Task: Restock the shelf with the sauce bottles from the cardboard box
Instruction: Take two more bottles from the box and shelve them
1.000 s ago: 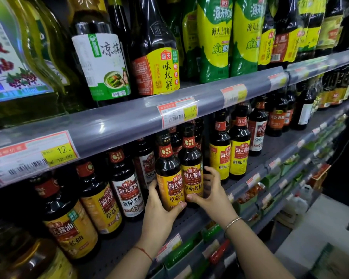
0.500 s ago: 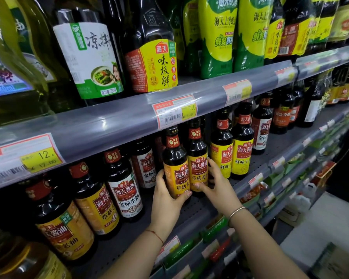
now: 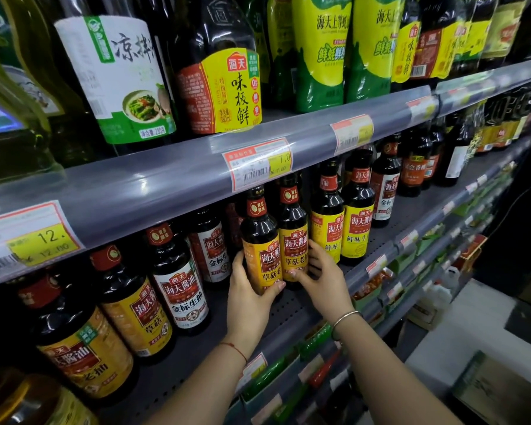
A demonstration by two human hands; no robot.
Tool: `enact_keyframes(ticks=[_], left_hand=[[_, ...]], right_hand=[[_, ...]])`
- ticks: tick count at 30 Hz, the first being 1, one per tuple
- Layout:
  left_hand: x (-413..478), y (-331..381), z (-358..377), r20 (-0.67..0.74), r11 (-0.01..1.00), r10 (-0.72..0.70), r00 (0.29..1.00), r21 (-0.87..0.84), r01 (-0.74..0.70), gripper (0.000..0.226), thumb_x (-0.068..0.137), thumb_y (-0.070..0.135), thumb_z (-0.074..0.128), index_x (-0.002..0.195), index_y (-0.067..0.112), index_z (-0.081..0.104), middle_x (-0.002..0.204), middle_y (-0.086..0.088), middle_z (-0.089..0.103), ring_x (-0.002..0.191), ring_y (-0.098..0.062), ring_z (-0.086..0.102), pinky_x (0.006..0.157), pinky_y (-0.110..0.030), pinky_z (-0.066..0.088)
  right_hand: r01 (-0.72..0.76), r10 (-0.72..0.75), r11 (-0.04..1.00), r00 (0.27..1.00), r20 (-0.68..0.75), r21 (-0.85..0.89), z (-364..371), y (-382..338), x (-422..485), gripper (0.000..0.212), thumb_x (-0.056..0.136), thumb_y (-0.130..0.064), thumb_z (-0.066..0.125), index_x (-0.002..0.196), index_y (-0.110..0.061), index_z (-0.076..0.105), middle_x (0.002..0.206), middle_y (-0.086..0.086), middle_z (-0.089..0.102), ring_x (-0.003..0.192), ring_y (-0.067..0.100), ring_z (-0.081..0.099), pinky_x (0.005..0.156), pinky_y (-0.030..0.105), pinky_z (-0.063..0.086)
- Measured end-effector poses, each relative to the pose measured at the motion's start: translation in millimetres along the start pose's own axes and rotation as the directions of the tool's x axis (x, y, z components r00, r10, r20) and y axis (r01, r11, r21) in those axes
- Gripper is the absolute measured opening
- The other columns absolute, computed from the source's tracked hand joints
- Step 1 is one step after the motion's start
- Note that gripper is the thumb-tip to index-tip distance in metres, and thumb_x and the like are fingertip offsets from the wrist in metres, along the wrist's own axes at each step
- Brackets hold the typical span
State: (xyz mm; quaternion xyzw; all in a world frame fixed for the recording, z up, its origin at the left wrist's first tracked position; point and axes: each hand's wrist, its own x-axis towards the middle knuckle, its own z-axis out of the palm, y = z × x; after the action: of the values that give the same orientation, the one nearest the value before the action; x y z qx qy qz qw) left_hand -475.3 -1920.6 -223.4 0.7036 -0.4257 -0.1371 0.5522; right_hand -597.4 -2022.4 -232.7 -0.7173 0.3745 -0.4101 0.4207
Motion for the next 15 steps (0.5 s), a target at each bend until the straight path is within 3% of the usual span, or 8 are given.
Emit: enact_keyframes(ticks=[6,10,13,15], left_hand=[[-5,1,-6,0.054,0.999,-0.028,0.998,-0.035,0.03,0.094,0.069,0.027,0.083,0.138,0.04,0.021,0.142,0.0,0.042,0.128,-0.016,0.046,0.104,-0.046,0.044],[-20,3,-14,-0.003,0.996,-0.041,0.999,0.074,0.041,0.093,0.07,0.035,0.08,0.141,0.034,0.02,0.143,-0.003,0.034,0.131,-0.022,0.038,0.108,-0.049,0.038],[-36,12,-19,-0.01,0.998,0.035,0.999,0.05,-0.034,0.077,0.075,0.034,0.076,0.136,0.03,0.03,0.125,0.005,0.038,0.117,-0.015,0.044,0.1,-0.037,0.043],[-46,20,-17,0.062,0.989,0.142,0.988,0.034,-0.144,0.061,0.08,0.032,0.071,0.132,0.027,0.039,0.121,0.007,0.041,0.112,-0.01,0.045,0.094,-0.028,0.042]], right_hand=[[-0.04,0.041,0.999,0.999,-0.025,0.008,-2,-8,-13,0.06,0.083,-0.024,0.07,0.136,-0.022,0.045,0.133,-0.005,0.056,0.121,0.009,0.052,0.105,0.033,0.045],[-0.083,0.083,0.997,0.99,-0.116,0.005,-5,-9,-38,0.05,0.086,-0.023,0.066,0.133,-0.02,0.05,0.13,-0.004,0.057,0.118,0.008,0.054,0.101,0.029,0.047],[-0.108,0.105,0.994,0.975,-0.196,0.0,-7,-13,-66,0.036,0.088,-0.018,0.063,0.123,-0.02,0.056,0.118,-0.004,0.06,0.108,0.007,0.059,0.095,0.024,0.05],[-0.118,0.105,0.992,0.965,-0.241,-0.042,-9,-12,-85,0.028,0.089,-0.019,0.062,0.117,-0.024,0.059,0.109,-0.007,0.062,0.101,0.005,0.06,0.091,0.024,0.051]])
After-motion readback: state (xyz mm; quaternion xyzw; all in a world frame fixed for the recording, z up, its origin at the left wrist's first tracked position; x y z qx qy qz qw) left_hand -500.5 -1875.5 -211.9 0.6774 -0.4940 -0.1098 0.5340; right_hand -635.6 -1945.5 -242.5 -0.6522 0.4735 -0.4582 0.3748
